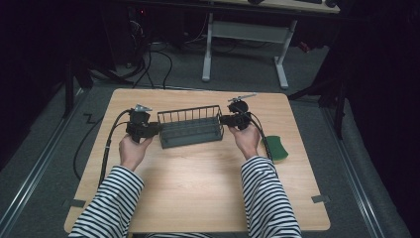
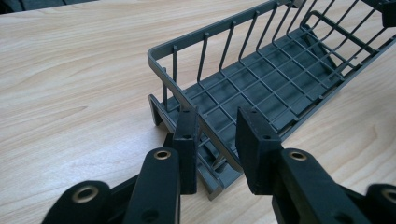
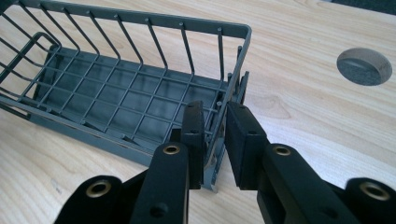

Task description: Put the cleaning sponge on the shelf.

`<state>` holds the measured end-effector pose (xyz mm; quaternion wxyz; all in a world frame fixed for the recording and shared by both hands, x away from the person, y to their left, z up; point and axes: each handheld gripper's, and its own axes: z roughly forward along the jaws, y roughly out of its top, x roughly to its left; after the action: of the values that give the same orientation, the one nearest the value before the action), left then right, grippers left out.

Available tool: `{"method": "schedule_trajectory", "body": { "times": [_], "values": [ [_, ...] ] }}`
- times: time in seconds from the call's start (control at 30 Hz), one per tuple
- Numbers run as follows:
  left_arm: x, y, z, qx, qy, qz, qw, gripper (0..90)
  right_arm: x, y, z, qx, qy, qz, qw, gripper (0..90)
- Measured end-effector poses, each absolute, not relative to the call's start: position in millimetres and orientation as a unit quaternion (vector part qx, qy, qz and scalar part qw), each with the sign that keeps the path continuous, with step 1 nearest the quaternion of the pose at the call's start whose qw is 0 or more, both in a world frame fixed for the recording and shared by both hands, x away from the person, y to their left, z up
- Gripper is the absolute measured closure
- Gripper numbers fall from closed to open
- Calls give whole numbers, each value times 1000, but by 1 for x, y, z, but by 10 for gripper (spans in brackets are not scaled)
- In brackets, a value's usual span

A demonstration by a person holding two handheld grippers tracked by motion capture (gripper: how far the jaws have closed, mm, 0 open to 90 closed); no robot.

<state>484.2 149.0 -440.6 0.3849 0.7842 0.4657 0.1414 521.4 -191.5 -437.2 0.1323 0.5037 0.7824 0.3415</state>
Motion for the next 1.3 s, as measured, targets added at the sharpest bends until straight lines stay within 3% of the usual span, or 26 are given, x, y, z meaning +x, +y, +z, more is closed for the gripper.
{"method": "schedule_trajectory", "body": {
  "times": [1.3],
  "values": [
    [403, 133, -444, 794, 420, 100, 428, 689, 440, -235, -438, 472, 797, 361, 107, 759]
  ]
}}
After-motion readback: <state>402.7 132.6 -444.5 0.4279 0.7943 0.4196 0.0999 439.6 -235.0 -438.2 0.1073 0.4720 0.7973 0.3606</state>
